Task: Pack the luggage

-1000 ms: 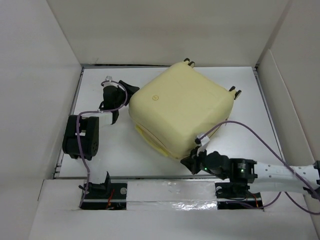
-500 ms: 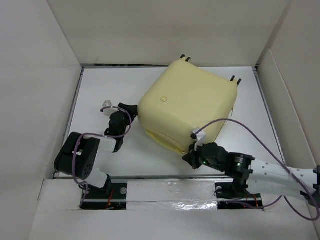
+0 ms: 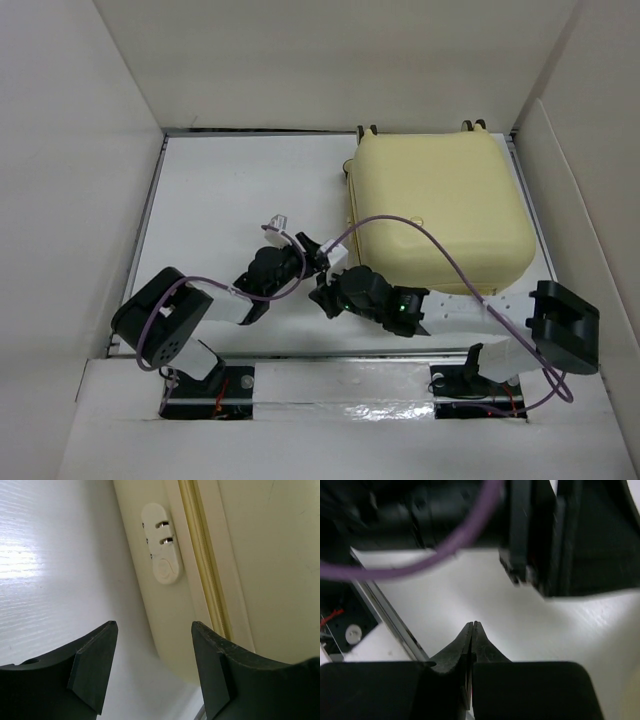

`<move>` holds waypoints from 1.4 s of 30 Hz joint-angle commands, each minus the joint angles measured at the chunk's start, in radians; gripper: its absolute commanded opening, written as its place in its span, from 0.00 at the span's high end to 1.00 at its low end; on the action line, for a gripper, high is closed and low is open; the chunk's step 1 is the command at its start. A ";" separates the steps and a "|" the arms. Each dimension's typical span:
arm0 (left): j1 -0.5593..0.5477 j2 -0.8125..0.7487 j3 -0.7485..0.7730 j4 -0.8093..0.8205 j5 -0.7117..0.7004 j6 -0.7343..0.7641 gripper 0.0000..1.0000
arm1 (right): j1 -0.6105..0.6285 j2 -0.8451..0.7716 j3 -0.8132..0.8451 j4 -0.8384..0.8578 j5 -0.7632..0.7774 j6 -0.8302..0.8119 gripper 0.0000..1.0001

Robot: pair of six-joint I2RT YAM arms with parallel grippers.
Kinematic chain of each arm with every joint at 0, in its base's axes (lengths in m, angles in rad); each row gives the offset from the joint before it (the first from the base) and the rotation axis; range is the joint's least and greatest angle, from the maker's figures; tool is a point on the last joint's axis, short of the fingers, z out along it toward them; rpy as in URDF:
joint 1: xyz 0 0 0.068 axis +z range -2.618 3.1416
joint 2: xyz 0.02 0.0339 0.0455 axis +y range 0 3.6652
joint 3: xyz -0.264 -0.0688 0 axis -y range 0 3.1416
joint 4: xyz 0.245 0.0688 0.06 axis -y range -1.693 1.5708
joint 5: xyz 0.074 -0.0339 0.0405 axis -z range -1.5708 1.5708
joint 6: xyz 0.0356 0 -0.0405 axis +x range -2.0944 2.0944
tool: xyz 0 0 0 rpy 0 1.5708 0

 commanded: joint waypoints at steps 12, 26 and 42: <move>0.045 -0.163 0.071 -0.149 -0.051 0.079 0.39 | -0.624 -0.589 0.003 -0.287 0.102 -0.047 0.97; 0.045 -0.177 0.071 -0.172 0.070 0.150 0.36 | -1.634 -0.023 0.292 -0.133 -0.568 0.117 0.01; -0.011 -0.260 -0.057 -0.089 0.074 0.047 0.30 | -1.129 0.317 0.256 0.388 -1.029 0.438 0.00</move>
